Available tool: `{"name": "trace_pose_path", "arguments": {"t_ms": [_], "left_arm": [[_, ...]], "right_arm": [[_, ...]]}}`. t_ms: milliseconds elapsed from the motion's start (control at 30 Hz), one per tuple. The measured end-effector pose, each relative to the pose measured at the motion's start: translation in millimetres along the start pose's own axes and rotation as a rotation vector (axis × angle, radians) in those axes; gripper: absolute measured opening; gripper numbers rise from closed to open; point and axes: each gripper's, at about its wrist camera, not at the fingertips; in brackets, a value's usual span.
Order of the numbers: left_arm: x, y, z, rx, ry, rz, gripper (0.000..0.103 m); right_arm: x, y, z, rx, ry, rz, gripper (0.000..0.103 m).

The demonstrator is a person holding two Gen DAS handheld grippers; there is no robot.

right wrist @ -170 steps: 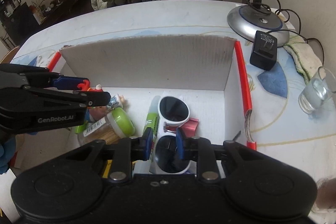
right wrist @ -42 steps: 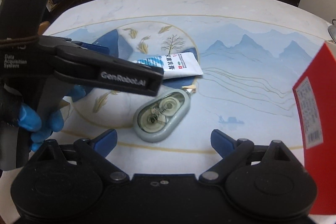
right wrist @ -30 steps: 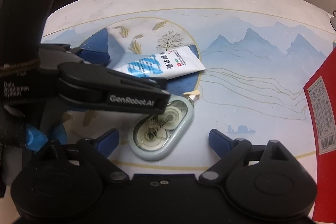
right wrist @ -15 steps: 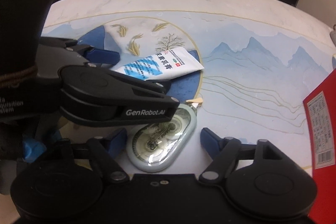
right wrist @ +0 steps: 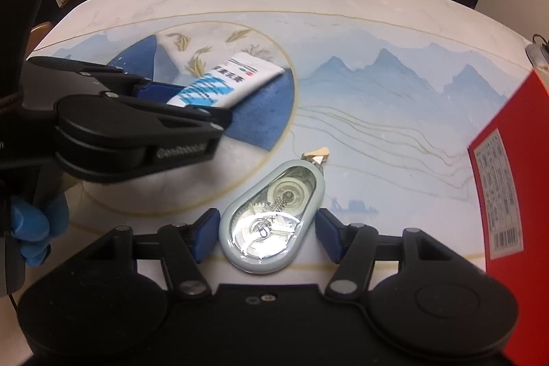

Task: Organize rigid objects
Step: 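Grasp the white ointment tube with left tool while right tool grasps the correction tape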

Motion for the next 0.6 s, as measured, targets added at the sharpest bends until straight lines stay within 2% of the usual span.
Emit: {"name": "trace_pose_path", "arguments": {"t_ms": [467, 600], "left_arm": [[-28, 8, 31, -0.146, -0.007, 0.038, 0.037], [-46, 16, 39, -0.174, 0.014, 0.062, 0.037]], "right_arm": [[-35, 25, 36, 0.001, 0.02, -0.035, 0.06], [-53, 31, 45, -0.013, 0.041, -0.057, 0.06]]}}
Point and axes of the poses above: each gripper's, at about its wrist camera, not at the fingertips, and x roughly the way its jaws point, y to its right, z to its underside, and after that the axes turned 10 degrees about -y, right-handed
